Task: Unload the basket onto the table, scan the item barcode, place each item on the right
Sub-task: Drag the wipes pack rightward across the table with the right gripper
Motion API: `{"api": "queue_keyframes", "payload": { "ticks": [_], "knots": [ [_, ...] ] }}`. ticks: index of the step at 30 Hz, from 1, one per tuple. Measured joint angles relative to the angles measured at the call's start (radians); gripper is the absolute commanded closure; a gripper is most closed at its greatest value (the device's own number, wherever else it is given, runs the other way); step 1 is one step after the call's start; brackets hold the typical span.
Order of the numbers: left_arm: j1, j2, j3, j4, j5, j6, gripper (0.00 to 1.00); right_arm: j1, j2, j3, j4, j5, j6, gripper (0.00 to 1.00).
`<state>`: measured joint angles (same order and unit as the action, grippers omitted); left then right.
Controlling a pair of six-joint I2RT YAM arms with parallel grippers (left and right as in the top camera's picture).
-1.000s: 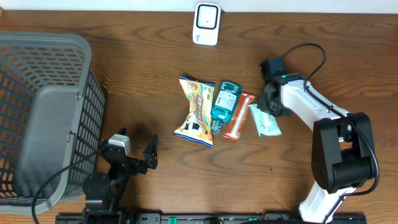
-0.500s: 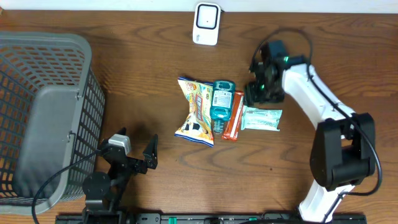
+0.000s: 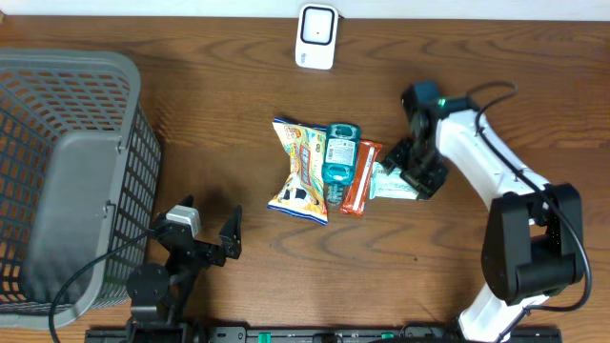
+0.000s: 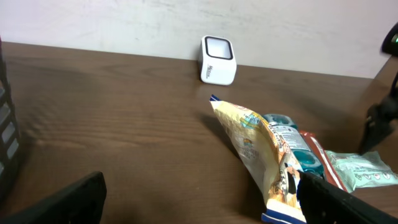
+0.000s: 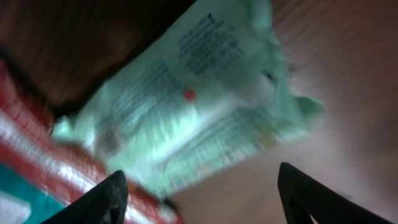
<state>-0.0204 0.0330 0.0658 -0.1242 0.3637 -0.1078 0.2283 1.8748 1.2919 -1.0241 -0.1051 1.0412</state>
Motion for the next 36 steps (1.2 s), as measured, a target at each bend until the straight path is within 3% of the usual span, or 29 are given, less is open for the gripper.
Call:
{"api": "queue_keyframes", "payload": {
  "ticks": [6,14,24,28,36],
  "knots": [
    [0.0,0.0,0.0,0.0,0.0,0.0,0.02,0.0,-0.005,-0.126,0.171,-0.032,0.167,0.33],
    [0.0,0.0,0.0,0.0,0.0,0.0,0.02,0.0,-0.03,-0.15,0.214,-0.017,0.203,0.34],
    [0.0,0.0,0.0,0.0,0.0,0.0,0.02,0.0,-0.329,-0.17,0.144,0.108,0.159,0.15],
    [0.0,0.0,0.0,0.0,-0.001,0.0,0.02,0.0,-0.351,-0.246,0.243,0.134,0.181,0.21],
    [0.0,0.0,0.0,0.0,0.0,0.0,0.02,0.0,-0.327,-0.549,0.618,0.122,0.284,0.33]
  ]
}}
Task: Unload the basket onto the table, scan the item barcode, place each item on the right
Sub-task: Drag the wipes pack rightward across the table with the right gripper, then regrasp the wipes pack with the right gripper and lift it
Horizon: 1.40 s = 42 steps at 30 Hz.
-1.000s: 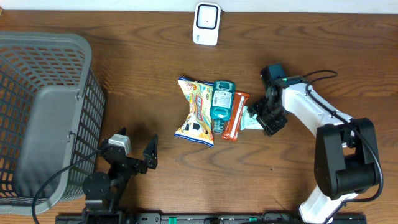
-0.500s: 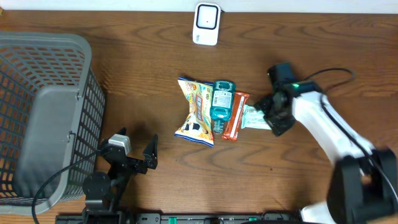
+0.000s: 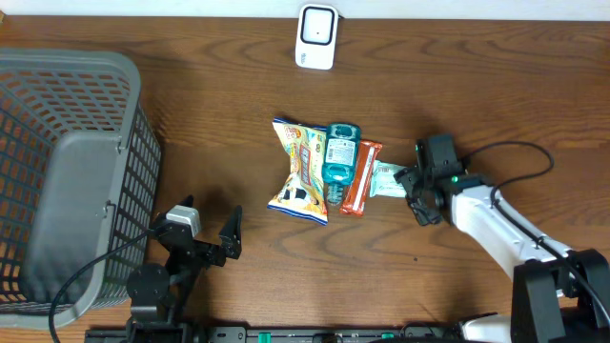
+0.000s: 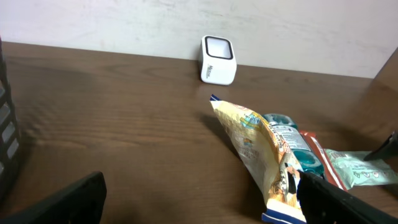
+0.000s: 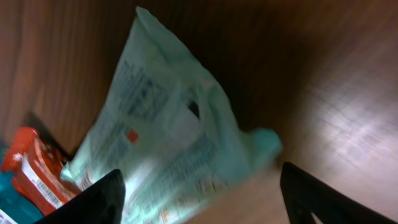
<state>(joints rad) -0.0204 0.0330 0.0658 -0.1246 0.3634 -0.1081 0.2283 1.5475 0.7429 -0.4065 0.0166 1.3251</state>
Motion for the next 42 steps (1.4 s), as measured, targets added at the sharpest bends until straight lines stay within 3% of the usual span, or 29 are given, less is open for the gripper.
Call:
{"api": "queue_keyframes", "payload": {
  "ticks": [3,12,14,15,16,25,31,32,33,34,42],
  "knots": [
    [0.0,0.0,0.0,0.0,0.0,0.0,0.02,0.0,-0.004,-0.055,0.134,0.006,0.021,0.39],
    [0.0,0.0,0.0,0.0,0.0,0.0,0.02,0.0,0.063,-0.064,0.29,0.024,0.001,0.39],
    [0.0,0.0,0.0,0.0,0.0,0.0,0.02,0.0,0.103,-0.052,0.352,0.02,-0.046,0.52],
    [0.0,0.0,0.0,0.0,0.0,0.0,0.02,-0.001,0.123,-0.047,0.38,0.016,-0.071,0.83],
    [0.0,0.0,0.0,0.0,0.0,0.0,0.02,-0.003,0.138,-0.042,0.397,0.011,-0.085,0.99],
    [0.0,0.0,0.0,0.0,0.0,0.0,0.02,-0.091,0.18,-0.033,0.428,-0.173,-0.262,0.99],
    [0.0,0.0,0.0,0.0,0.0,0.0,0.02,-0.162,0.131,-0.064,0.387,-0.333,-0.495,0.99],
    [0.0,0.0,0.0,0.0,0.0,0.0,0.02,-0.168,0.109,-0.079,0.369,-0.353,-0.546,0.87],
    [0.0,0.0,0.0,0.0,0.0,0.0,0.02,-0.17,0.094,-0.089,0.355,-0.363,-0.581,0.39],
    [0.0,0.0,0.0,0.0,0.0,0.0,0.02,-0.17,0.073,-0.104,0.336,-0.375,-0.631,0.25],
    [0.0,0.0,0.0,0.0,0.0,0.0,0.02,-0.166,-0.003,-0.127,0.313,-0.381,-0.82,0.18]
  ]
}}
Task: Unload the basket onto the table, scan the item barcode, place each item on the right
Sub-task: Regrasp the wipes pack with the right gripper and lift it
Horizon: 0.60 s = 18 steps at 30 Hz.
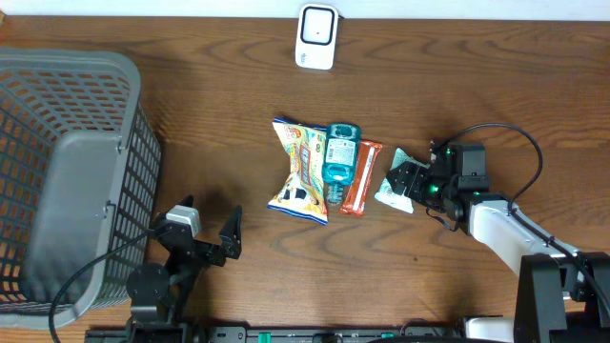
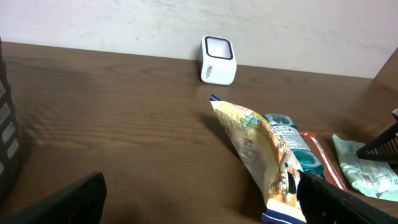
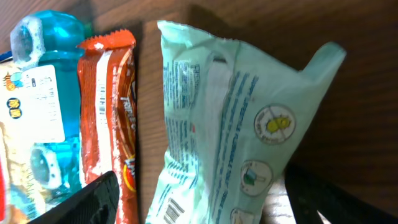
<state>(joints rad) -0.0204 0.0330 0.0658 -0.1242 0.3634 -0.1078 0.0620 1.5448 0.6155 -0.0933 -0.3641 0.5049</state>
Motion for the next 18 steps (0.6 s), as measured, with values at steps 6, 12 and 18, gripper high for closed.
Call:
{"api": "queue_keyframes", "payload": {
  "ticks": [6,12,18],
  "knots": [
    [0.0,0.0,0.0,0.0,0.0,0.0,0.02,0.0,-0.003,0.0,0.002,0.084,-0.031,0.25],
    [0.0,0.0,0.0,0.0,0.0,0.0,0.02,0.0,0.042,0.004,0.084,0.128,-0.047,0.39],
    [0.0,0.0,0.0,0.0,0.0,0.0,0.02,-0.002,0.159,0.045,0.166,0.056,-0.056,0.99]
  ]
}}
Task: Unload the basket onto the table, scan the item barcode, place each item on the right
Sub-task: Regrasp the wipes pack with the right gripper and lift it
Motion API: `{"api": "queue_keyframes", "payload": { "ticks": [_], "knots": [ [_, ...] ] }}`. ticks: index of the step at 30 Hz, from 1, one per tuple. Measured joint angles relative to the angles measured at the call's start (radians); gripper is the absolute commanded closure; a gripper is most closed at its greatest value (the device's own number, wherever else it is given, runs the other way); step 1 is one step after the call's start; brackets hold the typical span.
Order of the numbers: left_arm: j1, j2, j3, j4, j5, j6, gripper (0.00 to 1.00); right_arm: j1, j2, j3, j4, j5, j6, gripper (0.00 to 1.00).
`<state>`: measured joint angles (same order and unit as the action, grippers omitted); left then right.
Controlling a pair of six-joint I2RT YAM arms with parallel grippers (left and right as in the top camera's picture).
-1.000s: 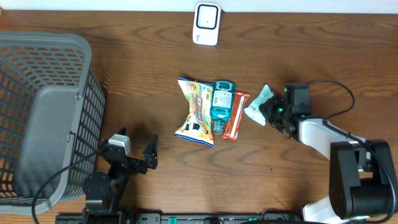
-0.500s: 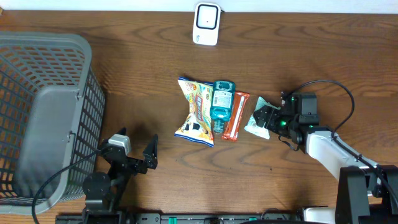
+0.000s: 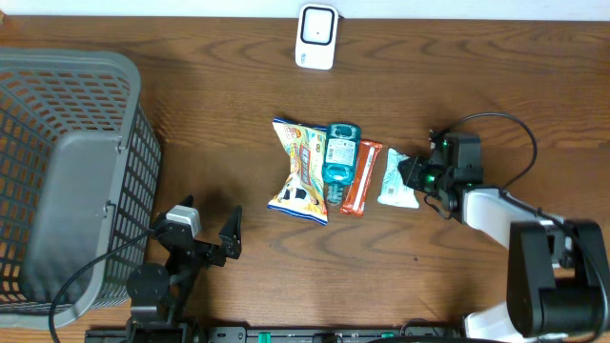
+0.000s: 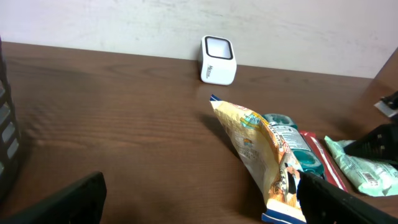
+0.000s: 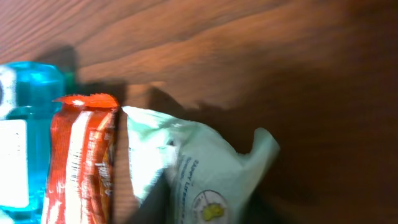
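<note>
The white barcode scanner (image 3: 315,36) stands at the table's far edge, seen too in the left wrist view (image 4: 217,60). A pale green packet (image 3: 392,179) (image 5: 208,165) lies at the right end of a row of items. My right gripper (image 3: 417,177) (image 5: 208,208) sits low at the packet's right side, its dark fingers (image 5: 154,200) pressed in on the packet from both sides. My left gripper (image 3: 205,243) (image 4: 199,205) rests open near the front edge, holding nothing. In its view the green packet (image 4: 359,167) shows at the far right.
Left of the packet lie a red snack bar (image 3: 359,177), a teal blister pack (image 3: 340,157) and a yellow chips bag (image 3: 298,171). A grey mesh basket (image 3: 67,181) fills the left side. The right arm's cable (image 3: 496,124) loops above the wrist.
My right gripper's fingers have come in from wide apart to tight on the green packet. The packet has turned slightly more upright next to the red bar. The left arm has not moved.
My right gripper stood open above the green packet, reaching from the back. Then the arm was lower and to the packet's right, jaws still wide. Then it lay level with the packet, which had turned, and now it grips the packet's right side.
</note>
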<state>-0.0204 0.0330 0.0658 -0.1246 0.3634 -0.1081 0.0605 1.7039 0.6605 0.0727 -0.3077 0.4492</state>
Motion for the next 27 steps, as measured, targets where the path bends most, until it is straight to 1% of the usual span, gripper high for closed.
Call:
{"api": "queue_keyframes", "payload": {
  "ticks": [7,12,15,19,23,27],
  "knots": [
    [0.0,0.0,0.0,0.0,0.0,0.0,0.02,-0.018,0.034,0.011,0.03,-0.137,-0.008,0.99],
    [0.0,0.0,0.0,0.0,0.0,0.0,0.02,-0.024,-0.01,-0.029,-0.029,-0.312,-0.033,0.99],
    [0.0,0.0,0.0,0.0,0.0,0.0,0.02,-0.046,-0.105,-0.049,-0.085,-0.408,-0.033,0.99],
    [0.0,0.0,0.0,0.0,0.0,0.0,0.02,-0.069,-0.3,-0.048,-0.17,-0.474,-0.033,0.99],
    [0.0,0.0,0.0,0.0,0.0,0.0,0.02,-0.069,-0.473,-0.048,-0.24,-0.485,-0.005,0.98],
    [0.0,0.0,0.0,0.0,0.0,0.0,0.02,-0.069,-0.632,-0.048,-0.325,-0.446,0.041,0.98]
  ]
}}
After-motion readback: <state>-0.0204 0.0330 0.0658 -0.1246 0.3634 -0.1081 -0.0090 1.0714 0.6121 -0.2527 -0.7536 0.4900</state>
